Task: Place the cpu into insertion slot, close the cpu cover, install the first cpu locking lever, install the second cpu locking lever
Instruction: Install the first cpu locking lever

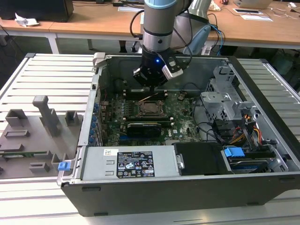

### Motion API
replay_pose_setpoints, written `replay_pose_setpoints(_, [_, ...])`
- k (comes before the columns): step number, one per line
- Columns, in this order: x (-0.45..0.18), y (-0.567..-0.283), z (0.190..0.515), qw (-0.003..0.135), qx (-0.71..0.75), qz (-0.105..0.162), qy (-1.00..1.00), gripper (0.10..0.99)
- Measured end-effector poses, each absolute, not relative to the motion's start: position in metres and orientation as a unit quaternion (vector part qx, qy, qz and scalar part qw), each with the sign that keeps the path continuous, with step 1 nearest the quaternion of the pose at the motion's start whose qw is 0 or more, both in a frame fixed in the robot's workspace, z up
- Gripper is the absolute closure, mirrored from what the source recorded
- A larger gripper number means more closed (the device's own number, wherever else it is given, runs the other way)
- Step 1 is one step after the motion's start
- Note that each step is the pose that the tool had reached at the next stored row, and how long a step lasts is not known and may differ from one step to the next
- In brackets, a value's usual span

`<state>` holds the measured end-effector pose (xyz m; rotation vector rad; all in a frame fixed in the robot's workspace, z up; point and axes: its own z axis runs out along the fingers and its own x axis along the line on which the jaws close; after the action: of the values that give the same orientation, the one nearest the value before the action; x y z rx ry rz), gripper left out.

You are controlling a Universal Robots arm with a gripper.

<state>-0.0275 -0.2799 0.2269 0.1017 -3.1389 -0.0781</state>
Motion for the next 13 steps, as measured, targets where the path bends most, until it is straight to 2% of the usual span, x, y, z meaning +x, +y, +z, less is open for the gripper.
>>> replay_pose_setpoints(13, [-0.018, -0.280, 0.215, 0.000, 0.027, -0.025, -0.999, 0.980])
